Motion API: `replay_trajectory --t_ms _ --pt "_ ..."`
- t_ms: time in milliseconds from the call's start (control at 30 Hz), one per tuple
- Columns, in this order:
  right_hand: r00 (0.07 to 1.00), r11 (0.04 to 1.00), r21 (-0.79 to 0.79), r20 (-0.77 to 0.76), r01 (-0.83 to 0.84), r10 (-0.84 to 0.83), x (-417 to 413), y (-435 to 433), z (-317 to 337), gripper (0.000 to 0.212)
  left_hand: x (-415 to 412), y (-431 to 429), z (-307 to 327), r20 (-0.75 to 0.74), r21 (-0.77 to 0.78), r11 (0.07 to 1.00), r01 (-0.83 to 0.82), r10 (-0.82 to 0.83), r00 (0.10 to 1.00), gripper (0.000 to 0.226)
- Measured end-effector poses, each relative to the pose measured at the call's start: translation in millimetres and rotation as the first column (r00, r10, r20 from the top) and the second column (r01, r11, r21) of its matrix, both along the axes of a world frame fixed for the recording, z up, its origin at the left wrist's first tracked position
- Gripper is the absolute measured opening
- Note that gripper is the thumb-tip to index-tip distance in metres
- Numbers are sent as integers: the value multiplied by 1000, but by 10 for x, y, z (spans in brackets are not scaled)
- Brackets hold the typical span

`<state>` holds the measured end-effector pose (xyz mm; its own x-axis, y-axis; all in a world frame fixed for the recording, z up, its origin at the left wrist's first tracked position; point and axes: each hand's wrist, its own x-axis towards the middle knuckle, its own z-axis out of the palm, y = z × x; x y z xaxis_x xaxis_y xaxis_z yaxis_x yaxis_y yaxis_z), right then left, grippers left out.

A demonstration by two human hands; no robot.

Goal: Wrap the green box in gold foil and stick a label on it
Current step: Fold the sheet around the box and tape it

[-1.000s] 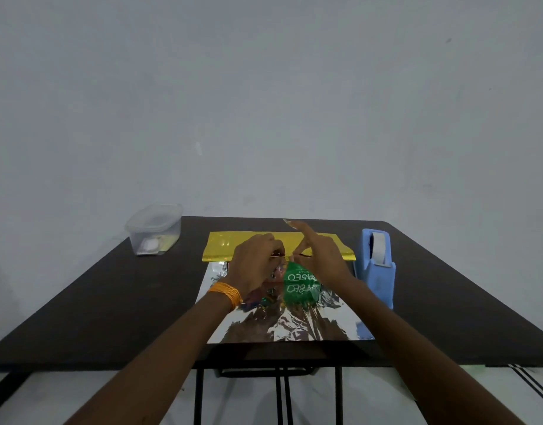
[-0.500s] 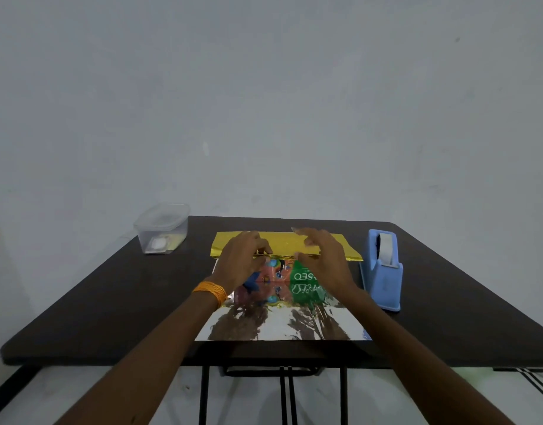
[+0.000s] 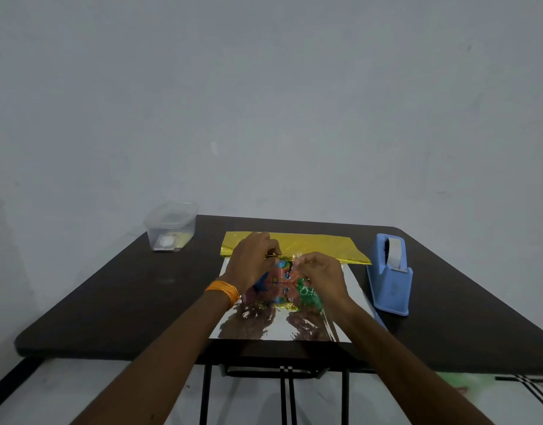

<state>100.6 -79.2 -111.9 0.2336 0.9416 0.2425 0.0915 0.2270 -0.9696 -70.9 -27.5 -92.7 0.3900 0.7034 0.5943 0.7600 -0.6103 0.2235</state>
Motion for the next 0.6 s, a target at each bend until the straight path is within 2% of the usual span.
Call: replay_trajectory --t_ms 233,500,600 --pt "995 995 -66 -57 78 -81 -112 66 -81 14 -4 11 -2 7 0 1000 -2 2 1000 11" --pt "982 982 -133 -116 132 -147 -177 166 -162 13 2 26 -36 34 26 1000 9 -10 999 8" --pt "976 973 -129 -79 192 -203 -210 187 -182 12 0 37 -31 30 27 1000 9 -10 999 7"
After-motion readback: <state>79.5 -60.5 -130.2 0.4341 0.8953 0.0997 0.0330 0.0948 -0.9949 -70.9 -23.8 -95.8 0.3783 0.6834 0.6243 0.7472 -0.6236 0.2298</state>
